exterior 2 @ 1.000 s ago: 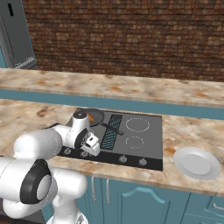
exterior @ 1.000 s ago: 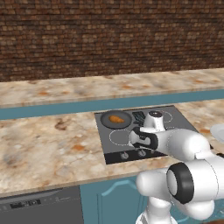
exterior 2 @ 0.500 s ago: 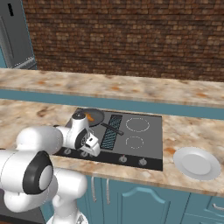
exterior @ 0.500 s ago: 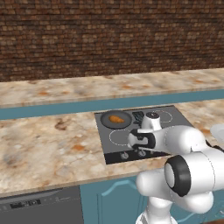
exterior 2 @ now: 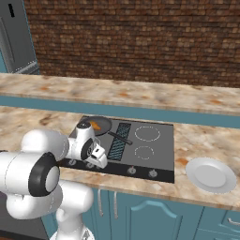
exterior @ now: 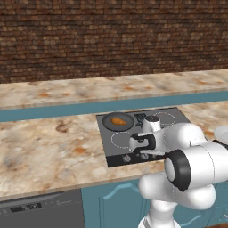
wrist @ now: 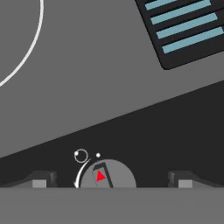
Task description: Pick the croissant and place it on the pan. Then turn on the stove to warm the croissant.
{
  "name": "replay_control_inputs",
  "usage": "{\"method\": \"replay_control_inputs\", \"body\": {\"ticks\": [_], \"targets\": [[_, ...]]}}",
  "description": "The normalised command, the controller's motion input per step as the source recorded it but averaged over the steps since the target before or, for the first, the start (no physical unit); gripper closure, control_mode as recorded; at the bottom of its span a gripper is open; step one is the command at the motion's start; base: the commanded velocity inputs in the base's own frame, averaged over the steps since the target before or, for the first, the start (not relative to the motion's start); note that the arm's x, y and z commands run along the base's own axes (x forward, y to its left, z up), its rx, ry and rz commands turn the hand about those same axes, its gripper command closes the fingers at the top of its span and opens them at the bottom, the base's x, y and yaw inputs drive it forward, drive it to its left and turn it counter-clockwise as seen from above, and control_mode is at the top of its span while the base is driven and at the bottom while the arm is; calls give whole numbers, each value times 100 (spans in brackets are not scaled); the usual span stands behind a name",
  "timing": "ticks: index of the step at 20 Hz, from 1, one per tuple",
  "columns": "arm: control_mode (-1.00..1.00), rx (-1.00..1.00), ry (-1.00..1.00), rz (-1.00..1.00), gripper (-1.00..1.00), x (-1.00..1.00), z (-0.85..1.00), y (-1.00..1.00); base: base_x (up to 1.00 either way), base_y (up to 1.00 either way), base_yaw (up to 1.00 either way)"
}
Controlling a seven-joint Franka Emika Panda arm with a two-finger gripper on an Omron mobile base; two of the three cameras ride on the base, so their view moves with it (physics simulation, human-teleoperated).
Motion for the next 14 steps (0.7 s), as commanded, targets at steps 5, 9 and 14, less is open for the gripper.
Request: {"method": "replay_control_inputs", "body": {"ticks": [5, 9, 14], "targets": [[-100, -1, 0, 0, -100, 4, -22, 0, 0, 0, 0], [-100, -2, 0, 0, -100, 6, -22, 0, 0, 0, 0], [-100, -3, 0, 0, 100, 0, -20, 0, 0, 0, 0]]}}
